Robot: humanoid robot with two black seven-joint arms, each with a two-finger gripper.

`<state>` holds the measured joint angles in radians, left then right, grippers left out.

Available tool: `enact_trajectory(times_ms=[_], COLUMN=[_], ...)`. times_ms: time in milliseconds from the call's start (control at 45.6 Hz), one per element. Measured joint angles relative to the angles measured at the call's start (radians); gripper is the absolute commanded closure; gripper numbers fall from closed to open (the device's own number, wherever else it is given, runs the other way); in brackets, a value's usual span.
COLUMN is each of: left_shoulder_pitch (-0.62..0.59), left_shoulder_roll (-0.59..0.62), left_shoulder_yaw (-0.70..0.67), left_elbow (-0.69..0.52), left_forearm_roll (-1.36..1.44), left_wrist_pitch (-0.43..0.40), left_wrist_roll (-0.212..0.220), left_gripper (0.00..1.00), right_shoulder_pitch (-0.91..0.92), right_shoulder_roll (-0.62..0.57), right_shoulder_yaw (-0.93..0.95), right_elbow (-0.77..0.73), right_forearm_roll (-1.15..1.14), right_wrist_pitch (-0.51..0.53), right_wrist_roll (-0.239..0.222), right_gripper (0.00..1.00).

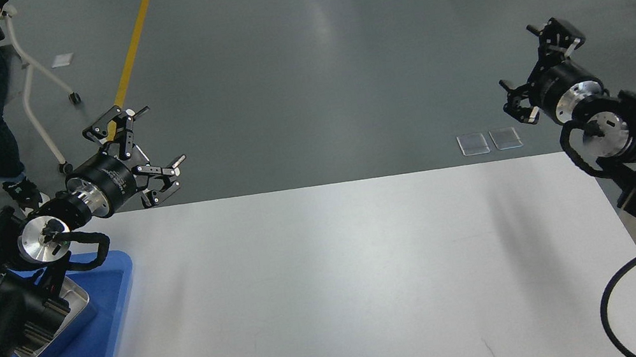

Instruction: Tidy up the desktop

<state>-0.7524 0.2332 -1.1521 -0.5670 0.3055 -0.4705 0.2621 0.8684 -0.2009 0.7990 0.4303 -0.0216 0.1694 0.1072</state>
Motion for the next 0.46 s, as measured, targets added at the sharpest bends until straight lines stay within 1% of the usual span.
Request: enact_trajectory(times_ms=[88, 219, 461], left_shoulder_pitch=[0.027, 0.059, 0.095], left_shoulder_roll=[-0.009, -0.011, -0.005], left_shoulder_yaw=[-0.004, -0.022, -0.039], left_elbow=[0.0, 0.0, 0.0], left_forearm_roll=[-0.001, -0.014, -0.052], left_wrist_pitch=[-0.011, -0.032, -0.049], left_wrist_roll=[0.0, 0.0, 0.0], left_gripper=[0.02, 0.02, 0.02], right_shoulder_pitch=[-0.016, -0.027, -0.03], right_shoulder_roll=[0.048, 0.089, 0.11], right_shoulder_yaw=[0.018, 0.023, 0.02], right_elbow=[0.003, 0.004, 0.004], right_forearm_roll=[-0.001, -0.002, -0.003], right_wrist_pitch=[0.0, 0.001, -0.002], right_wrist_roll=[0.007, 0.02, 0.022], right_gripper=[0.0, 0.0, 0.0])
